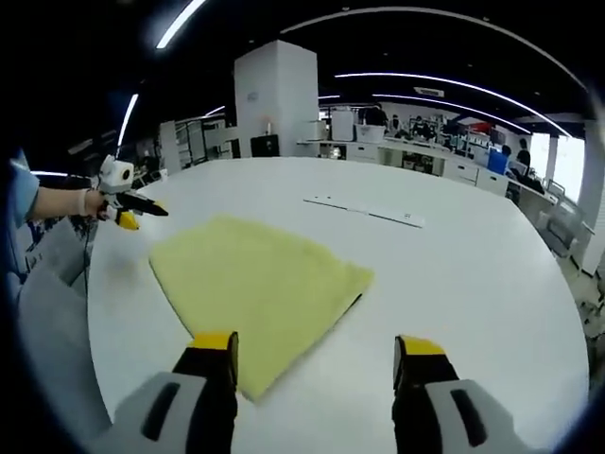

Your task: Fold the garment on the visible template until the final outline fits inside the template.

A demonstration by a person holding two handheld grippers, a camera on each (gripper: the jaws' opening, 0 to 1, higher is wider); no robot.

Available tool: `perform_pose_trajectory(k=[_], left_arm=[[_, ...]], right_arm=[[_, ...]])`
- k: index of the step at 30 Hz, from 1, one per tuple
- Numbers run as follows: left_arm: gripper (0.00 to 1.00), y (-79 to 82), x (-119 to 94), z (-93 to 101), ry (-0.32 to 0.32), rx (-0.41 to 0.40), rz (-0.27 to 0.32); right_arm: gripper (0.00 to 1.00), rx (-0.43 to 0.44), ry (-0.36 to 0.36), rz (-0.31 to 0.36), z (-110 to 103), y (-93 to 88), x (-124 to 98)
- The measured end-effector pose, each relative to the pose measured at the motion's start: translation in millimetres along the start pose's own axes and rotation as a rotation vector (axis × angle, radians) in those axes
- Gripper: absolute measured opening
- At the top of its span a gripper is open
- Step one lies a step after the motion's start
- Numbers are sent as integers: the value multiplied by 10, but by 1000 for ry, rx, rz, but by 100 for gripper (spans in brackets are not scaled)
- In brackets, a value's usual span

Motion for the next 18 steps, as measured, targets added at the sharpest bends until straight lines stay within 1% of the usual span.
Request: perform_pose_trajectory(k=[2,3,5,7,9,11,14,16,18], left_arm=[[60,-72,-39,8,1,-11,4],[60,-120,-51,9,1,-25,0],[59,-211,-77,0,16,-24,-15],[57,-259,-102,18,12,-41,-15],[53,-299,-128,45,9,-51,-10],[52,-333,-140,52,12,-59,-9],[50,-395,-154,80,14,-72,-10],[45,-424,-151,110,11,-79,-8],[42,-459,-129,148,5,-82,-12]], right_arm=[[59,5,-4,-2,-20,-60,-23],[58,17,-8,-1,-26,-79,-31],[56,35,-7,-7,-54,-118,-47],[52,39,-7,-8,-96,-156,-65],[50,37,-5,-14,-138,-206,-76],[50,44,7,-31,-186,-265,-78],[46,61,11,-33,-238,-308,-87],[43,53,24,-46,-285,-352,-95],[40,52,29,-46,-322,-372,-105]])
Point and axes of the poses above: the point that each gripper's makers call its tool centre point, and the gripper's own axes: x roughly forward along the fingers, z roughly to its right, y roughly out of its top, the point moved 1 cm from there along -x, roughly backward along the fingers, and after that the axes turned 6 degrees about -x, right-handed, at the moved point
